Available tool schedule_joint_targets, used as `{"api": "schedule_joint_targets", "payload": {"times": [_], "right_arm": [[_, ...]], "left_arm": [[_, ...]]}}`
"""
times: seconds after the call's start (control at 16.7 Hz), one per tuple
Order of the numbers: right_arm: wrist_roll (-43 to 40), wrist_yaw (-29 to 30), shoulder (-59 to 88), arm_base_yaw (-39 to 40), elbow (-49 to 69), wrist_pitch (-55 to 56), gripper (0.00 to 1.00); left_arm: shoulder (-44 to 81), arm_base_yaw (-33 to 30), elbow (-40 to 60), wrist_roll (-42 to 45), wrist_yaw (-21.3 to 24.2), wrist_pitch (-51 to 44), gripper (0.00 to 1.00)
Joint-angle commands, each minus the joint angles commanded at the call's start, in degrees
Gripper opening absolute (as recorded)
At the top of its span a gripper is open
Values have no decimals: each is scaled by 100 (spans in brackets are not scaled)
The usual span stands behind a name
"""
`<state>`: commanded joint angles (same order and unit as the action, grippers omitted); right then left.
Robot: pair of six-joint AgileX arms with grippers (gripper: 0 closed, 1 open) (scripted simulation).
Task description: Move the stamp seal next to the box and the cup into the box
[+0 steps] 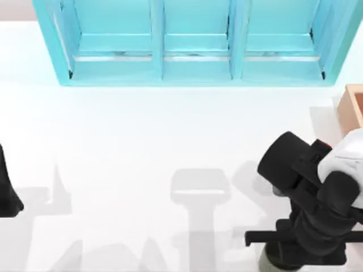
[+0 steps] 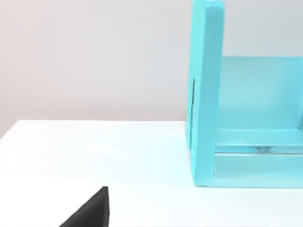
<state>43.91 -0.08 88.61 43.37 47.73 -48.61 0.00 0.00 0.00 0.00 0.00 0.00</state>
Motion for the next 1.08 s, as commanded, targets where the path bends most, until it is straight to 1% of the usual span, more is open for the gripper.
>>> {"api": "schedule_joint_targets", "payload": {"times": [0.12, 0.42, 0.54, 0.66, 0.9, 1.08], "right_arm": [[-354, 0, -316, -351, 120, -447, 0], [-1511, -2, -1375, -1496, 490, -2011, 0], [-1875, 0, -1720, -1855, 594, -2395, 0], [-2010, 0, -1856, -1990, 635, -2531, 0], [-2011, 6, -1829, -1977, 620, -2516, 0], [-2396, -2, -1736, -2359, 763, -2493, 0]], "left_arm": [[0, 0, 0, 0, 0, 0, 100], [0, 0, 0, 0, 0, 0, 100], [0, 0, 0, 0, 0, 0, 100], [0, 0, 0, 0, 0, 0, 100], [0, 0, 0, 0, 0, 0, 100], [0, 0, 0, 0, 0, 0, 100]]}}
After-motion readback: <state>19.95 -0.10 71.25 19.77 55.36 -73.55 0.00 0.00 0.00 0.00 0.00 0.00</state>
